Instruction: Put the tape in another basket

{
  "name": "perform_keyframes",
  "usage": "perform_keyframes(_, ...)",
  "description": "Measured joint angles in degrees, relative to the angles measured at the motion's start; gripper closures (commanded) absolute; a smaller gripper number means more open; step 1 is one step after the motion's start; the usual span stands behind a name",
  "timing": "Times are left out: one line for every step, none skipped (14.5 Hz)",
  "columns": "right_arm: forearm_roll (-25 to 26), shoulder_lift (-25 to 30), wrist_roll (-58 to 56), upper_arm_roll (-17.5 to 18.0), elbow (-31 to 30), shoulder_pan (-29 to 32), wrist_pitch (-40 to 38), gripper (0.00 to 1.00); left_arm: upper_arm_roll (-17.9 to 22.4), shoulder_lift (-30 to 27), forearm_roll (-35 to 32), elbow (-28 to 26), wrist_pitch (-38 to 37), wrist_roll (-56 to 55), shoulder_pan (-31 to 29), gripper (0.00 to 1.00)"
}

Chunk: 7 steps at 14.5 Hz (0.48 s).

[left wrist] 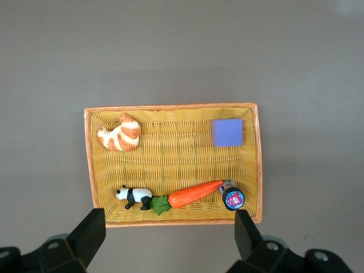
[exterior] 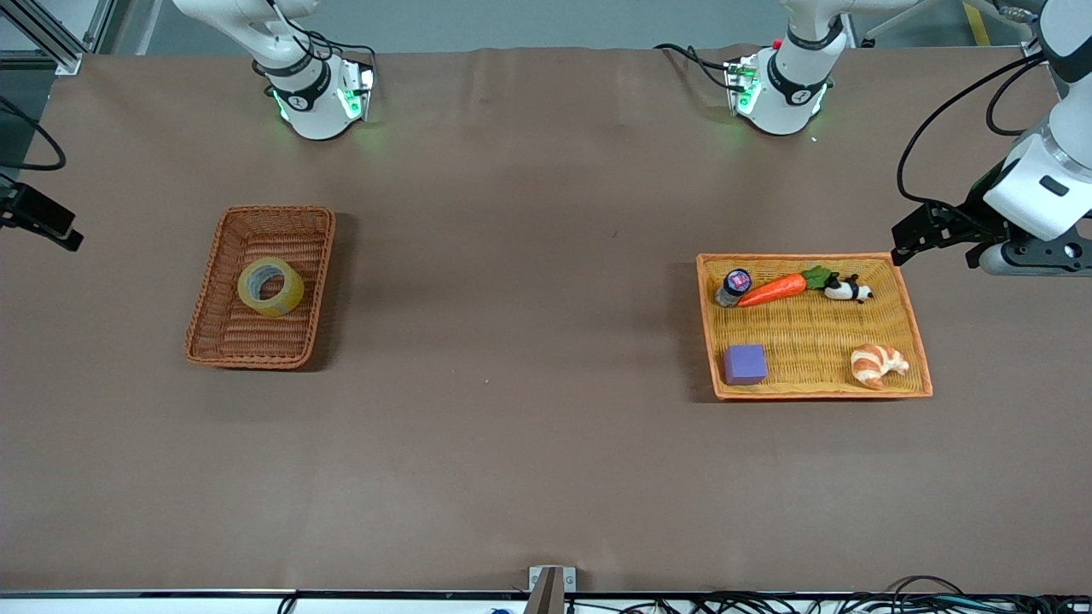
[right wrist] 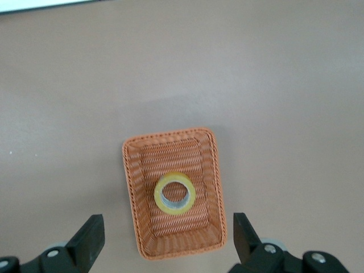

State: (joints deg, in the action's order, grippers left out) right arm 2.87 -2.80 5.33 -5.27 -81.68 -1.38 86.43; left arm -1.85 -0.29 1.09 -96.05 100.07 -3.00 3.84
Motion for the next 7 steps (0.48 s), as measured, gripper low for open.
perform_keyframes(-0.01, -0.07, 0.00, 0.04, 0.00, -0.14, -0.38, 0.00, -0.01, -0.01, 0.00, 0.00, -0.29, 0.00, 0.03, 0.00)
perform_keyframes(-0.01, -0.12, 0.00, 0.09, 0.00, -0.54, -0.52, 0.00, -0.02, -0.01, 0.00, 0.00, -0.47, -0.01, 0.04, 0.00)
perform_keyframes(-0.02, -0.15, 0.01, 0.10, 0.00, -0.96, -0.58, 0.00, -0.02, -0.02, 0.00, 0.00, -0.64, -0.01, 0.04, 0.00)
perform_keyframes(-0.02, -0.17, 0.02, 0.10, -0.01, -1.22, -0.61, 0.00, -0.02, -0.01, 0.00, 0.00, -0.95, -0.01, 0.05, 0.00)
perform_keyframes(-0.01, -0.21, 0.02, 0.10, -0.01, -1.36, -0.64, 0.00, -0.02, -0.02, 0.00, -0.01, -1.36, -0.01, 0.05, 0.00)
perform_keyframes(-0.01, -0.26, 0.02, 0.10, -0.01, -1.40, -0.64, 0.00, 0.00, -0.02, 0.00, -0.01, -1.80, -0.01, 0.03, 0.00)
perform_keyframes(-0.01, -0.30, 0.02, 0.10, -0.01, -1.40, -0.62, 0.00, 0.06, -0.06, 0.00, -0.01, -2.28, -0.01, 0.00, 0.00)
